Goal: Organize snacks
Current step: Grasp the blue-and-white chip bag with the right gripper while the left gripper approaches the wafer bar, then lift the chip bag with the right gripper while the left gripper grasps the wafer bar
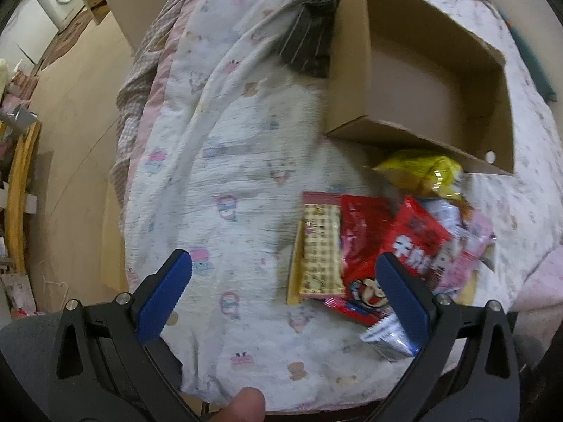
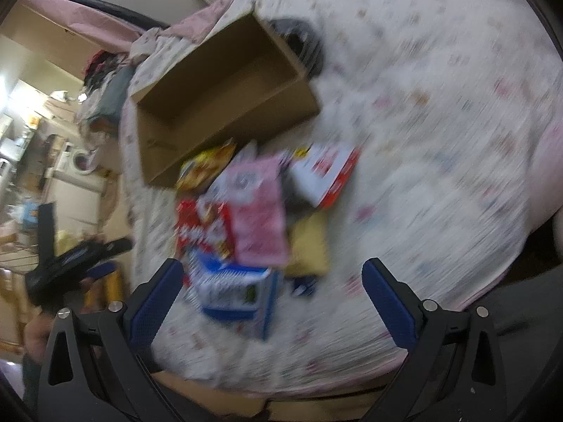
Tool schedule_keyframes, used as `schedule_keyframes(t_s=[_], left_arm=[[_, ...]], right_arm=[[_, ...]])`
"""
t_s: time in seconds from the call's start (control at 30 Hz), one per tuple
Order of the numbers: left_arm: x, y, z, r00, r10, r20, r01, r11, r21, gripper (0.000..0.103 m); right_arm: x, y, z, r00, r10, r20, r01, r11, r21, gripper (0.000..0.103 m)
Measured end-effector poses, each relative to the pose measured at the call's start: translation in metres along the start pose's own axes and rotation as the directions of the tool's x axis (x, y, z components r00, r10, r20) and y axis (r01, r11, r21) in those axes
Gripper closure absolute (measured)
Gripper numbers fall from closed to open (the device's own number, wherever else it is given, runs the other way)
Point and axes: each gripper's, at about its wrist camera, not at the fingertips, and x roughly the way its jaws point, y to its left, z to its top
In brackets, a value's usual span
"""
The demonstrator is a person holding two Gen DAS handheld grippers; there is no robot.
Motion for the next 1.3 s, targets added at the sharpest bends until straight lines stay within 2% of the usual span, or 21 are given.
schedule_keyframes(t_s=[0.1, 0.2, 0.3, 0.4, 0.47, 0.63, 0.7, 0.73, 0.77, 0.8, 0.93, 1.07, 1.13, 1.2, 1.27, 1.3], left_arm=[[0.003, -0.003, 0.002, 1.0, -0.006, -0.013, 0.006, 1.0, 0.003, 0.0], [0.002, -0.003, 0.002, 0.999, -0.033, -0.02, 0.033, 0.999, 0.0, 0.0], [0.001, -0.003, 0.004, 0.998, -0.056, -0.02, 0.056, 0.998, -0.011, 0.0], [0.002, 0.0, 0.004, 0.997, -0.073, -0.024, 0.073, 0.997, -0.021, 0.0], [0.003, -0.001, 0.004, 0.997, -0.072, -0.021, 0.072, 0.997, -0.019, 0.0], [0.004, 0.0, 0.003, 0.998, -0.061, -0.019, 0.06, 0.998, -0.014, 0.0], [0.005, 0.001, 0.003, 0.998, -0.057, -0.023, 0.057, 0.998, -0.016, 0.0], [0.006, 0.001, 0.003, 0.998, -0.057, -0.025, 0.057, 0.998, -0.017, 0.0], [0.006, 0.001, 0.003, 0.998, -0.057, -0.025, 0.057, 0.998, -0.019, 0.0], [0.007, 0.001, 0.004, 0.998, -0.058, -0.026, 0.057, 0.998, -0.021, 0.0], [0.006, 0.001, 0.004, 0.998, -0.051, -0.023, 0.05, 0.999, -0.021, 0.0], [0.007, 0.004, 0.008, 0.999, -0.039, -0.017, 0.038, 0.999, -0.031, 0.0], [0.005, 0.006, 0.011, 1.0, -0.008, 0.009, 0.008, 0.999, -0.04, 0.0], [0.006, 0.005, 0.014, 1.0, -0.012, 0.011, 0.012, 0.999, -0.031, 0.0], [0.011, 0.001, 0.015, 1.0, -0.018, 0.001, 0.018, 1.0, -0.01, 0.0], [0.013, -0.002, 0.014, 1.0, -0.017, 0.003, 0.017, 1.0, 0.001, 0.0]], right_arm=[[0.029, 0.008, -0.022, 0.994, 0.063, -0.087, -0.059, 0.997, 0.048, 0.0], [0.056, 0.02, -0.038, 0.992, 0.072, -0.107, -0.064, 0.995, 0.077, 0.0], [0.076, 0.032, -0.046, 0.994, 0.048, -0.094, -0.039, 0.994, 0.098, 0.0], [0.093, 0.046, -0.05, 0.997, -0.016, -0.076, 0.023, 0.996, 0.087, 0.0], [0.112, 0.051, -0.051, 0.992, -0.064, -0.111, 0.073, 0.994, 0.086, 0.0], [0.126, 0.058, -0.049, 0.986, -0.13, -0.101, 0.14, 0.986, 0.094, 0.0], [0.129, 0.06, -0.049, 0.983, -0.148, -0.107, 0.157, 0.984, 0.082, 0.018], [0.129, 0.061, -0.048, 0.983, -0.149, -0.111, 0.158, 0.984, 0.077, 0.022], [0.127, 0.062, -0.048, 0.983, -0.141, -0.115, 0.148, 0.987, 0.062, 0.033], [0.129, 0.068, -0.05, 0.984, -0.138, -0.116, 0.145, 0.988, 0.056, 0.036], [0.115, 0.067, -0.05, 0.987, -0.102, -0.122, 0.11, 0.992, 0.062, 0.039], [0.087, 0.074, -0.041, 0.989, -0.011, -0.15, 0.02, 0.998, 0.056, 0.039], [0.063, 0.08, -0.024, 0.992, 0.032, -0.121, -0.03, 0.999, 0.018, 0.039], [0.044, 0.084, -0.001, 0.991, 0.08, -0.104, -0.083, 0.996, -0.026, 0.039], [0.037, 0.092, 0.022, 0.979, 0.147, -0.139, -0.161, 0.983, -0.093, 0.039], [0.028, 0.093, 0.034, 0.982, 0.153, -0.111, -0.168, 0.976, -0.14, 0.039]])
